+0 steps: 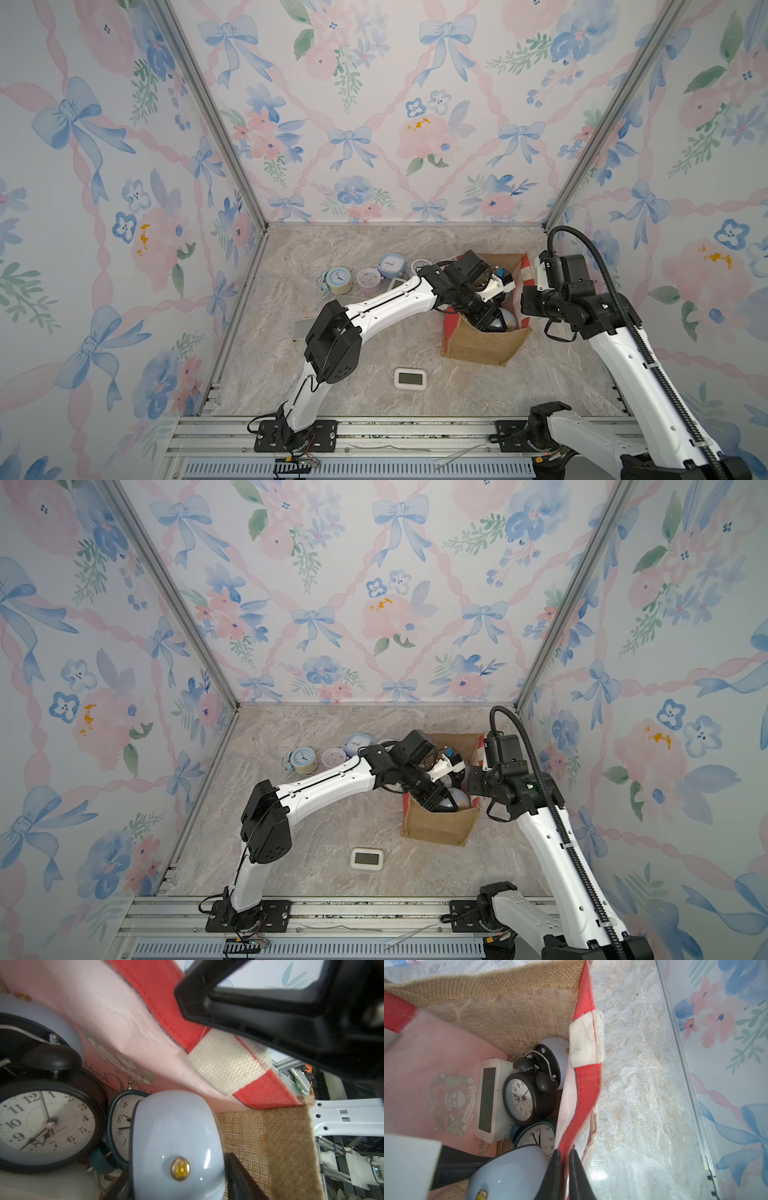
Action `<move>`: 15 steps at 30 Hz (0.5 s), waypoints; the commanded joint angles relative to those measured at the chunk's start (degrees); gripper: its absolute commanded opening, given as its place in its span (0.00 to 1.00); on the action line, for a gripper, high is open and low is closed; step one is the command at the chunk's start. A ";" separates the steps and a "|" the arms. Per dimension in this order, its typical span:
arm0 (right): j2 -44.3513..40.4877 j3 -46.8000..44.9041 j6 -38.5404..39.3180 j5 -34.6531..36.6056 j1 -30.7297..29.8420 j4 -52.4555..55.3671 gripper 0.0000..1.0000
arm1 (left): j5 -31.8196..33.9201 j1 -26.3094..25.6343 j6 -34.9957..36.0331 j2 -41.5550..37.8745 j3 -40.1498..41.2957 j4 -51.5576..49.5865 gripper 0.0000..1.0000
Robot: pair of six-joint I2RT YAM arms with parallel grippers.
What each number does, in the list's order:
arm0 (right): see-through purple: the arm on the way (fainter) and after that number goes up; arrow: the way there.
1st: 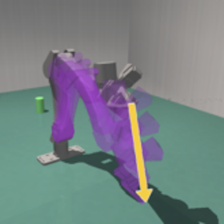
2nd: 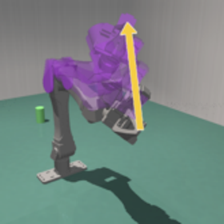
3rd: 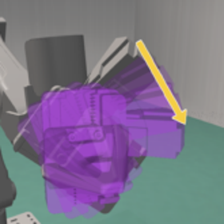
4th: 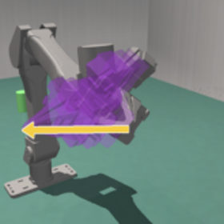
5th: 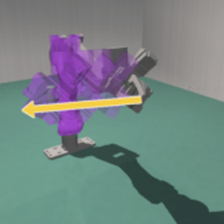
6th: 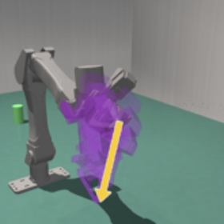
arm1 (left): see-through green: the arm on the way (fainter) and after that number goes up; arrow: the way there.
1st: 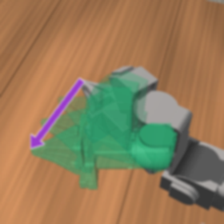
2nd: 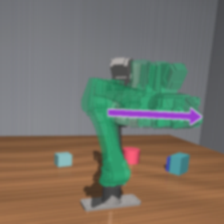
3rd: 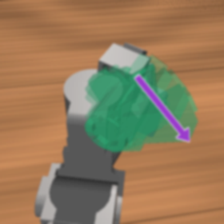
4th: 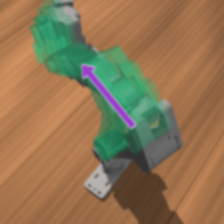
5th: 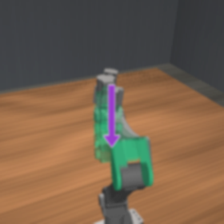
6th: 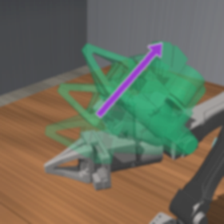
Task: Put the alarm clock into the canvas bag
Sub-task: Place the alarm at the canvas bag.
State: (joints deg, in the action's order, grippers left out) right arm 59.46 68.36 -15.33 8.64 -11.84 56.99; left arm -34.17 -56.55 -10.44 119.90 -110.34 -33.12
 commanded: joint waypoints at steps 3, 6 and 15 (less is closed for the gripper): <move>-0.50 1.08 0.83 0.85 -0.47 1.05 0.12 | -1.15 1.00 -0.39 4.87 -1.01 -2.54 0.36; -0.49 0.96 0.85 0.85 -0.47 1.08 0.12 | -0.62 1.53 -0.38 6.44 -1.10 -3.24 0.35; -0.43 0.72 0.75 0.76 -0.48 0.81 0.12 | 3.27 2.76 -1.60 7.95 -2.34 -3.53 0.35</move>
State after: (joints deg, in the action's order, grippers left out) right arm 59.46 68.36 -15.33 8.67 -11.86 56.97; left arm -36.25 -54.72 -11.53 123.42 -113.49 -31.40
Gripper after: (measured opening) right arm 0.117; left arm 0.555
